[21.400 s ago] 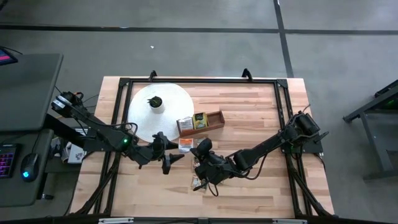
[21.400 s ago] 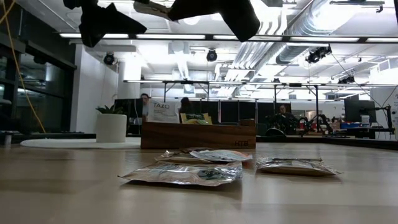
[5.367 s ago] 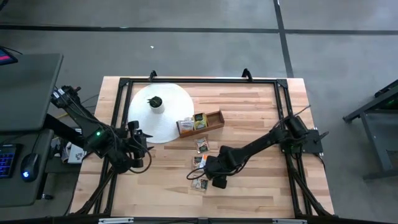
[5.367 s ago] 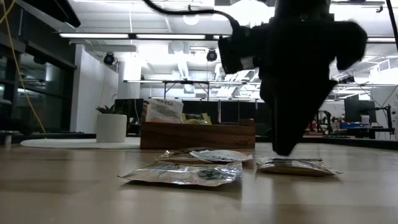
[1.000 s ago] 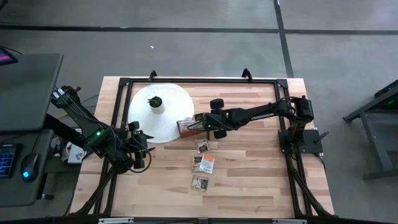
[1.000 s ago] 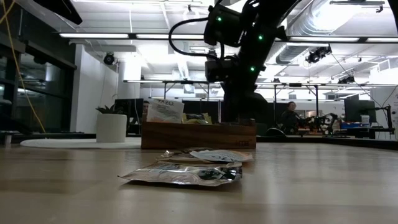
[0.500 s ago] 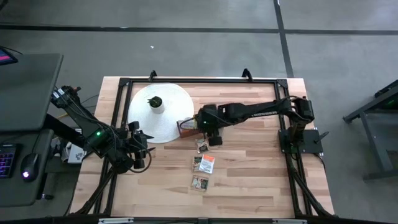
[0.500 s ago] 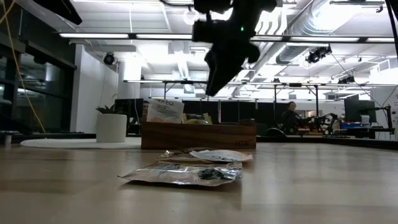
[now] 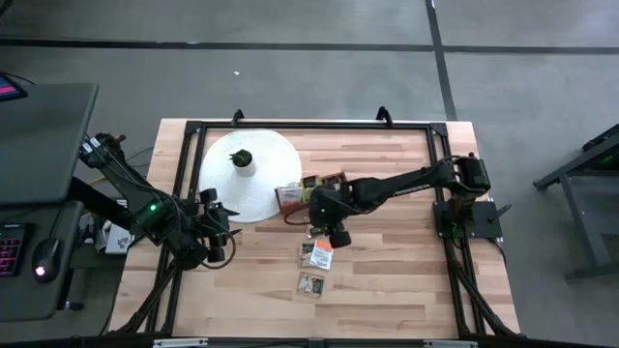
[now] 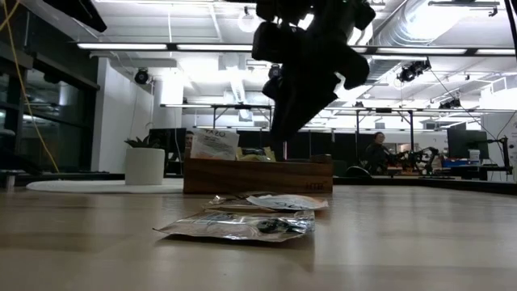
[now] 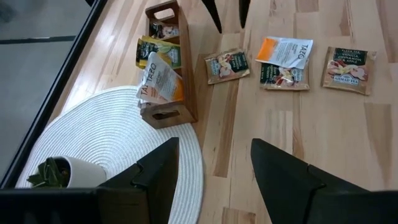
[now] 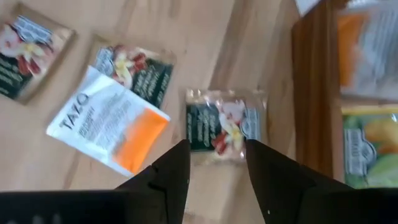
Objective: Pick & Place Tea
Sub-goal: Put the brown tea bag into the right section of the wooden organizer
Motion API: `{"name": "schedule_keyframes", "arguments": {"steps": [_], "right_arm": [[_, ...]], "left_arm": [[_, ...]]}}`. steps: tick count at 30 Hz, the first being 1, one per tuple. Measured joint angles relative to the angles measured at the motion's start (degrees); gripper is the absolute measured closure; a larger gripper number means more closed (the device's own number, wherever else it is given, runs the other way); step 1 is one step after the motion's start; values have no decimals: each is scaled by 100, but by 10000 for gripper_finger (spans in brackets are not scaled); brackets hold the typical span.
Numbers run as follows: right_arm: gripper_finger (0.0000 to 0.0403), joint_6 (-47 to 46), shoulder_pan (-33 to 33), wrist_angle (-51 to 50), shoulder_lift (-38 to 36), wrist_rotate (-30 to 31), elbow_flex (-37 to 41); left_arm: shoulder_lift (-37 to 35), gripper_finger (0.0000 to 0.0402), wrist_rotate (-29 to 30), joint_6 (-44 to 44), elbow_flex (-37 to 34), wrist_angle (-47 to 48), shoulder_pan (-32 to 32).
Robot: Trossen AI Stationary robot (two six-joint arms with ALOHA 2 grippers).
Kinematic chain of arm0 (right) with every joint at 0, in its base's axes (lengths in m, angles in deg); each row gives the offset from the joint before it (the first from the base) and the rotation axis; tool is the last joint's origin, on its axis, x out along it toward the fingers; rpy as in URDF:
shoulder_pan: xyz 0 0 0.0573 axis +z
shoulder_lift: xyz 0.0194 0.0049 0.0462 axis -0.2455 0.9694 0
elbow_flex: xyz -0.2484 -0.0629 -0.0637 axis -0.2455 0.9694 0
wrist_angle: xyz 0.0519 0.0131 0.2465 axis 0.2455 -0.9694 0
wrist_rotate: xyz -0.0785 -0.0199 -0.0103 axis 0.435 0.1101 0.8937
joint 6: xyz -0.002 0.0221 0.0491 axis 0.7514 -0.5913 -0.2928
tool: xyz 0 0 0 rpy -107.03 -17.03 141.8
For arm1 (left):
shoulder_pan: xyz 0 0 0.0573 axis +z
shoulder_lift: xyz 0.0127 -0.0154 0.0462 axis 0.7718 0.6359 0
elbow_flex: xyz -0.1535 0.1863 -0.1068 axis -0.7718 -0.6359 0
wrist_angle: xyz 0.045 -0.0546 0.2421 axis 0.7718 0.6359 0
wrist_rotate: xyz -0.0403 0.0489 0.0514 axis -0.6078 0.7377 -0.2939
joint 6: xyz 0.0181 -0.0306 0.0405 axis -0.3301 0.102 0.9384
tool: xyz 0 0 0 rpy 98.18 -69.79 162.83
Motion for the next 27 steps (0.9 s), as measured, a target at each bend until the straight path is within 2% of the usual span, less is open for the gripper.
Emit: {"name": "schedule_keyframes", "arguments": {"steps": [6,13,27], "right_arm": [[217,-227,32,626,0,-329,368],[164,-406,27,952,0,9,686],[157,-346,69,1067,451,90,702]], "left_arm": [[0,206,-150,49,0,-2,0],[0,206,-280,49,0,-20,0],[0,206,-340,47,0,-48,-1]]}}
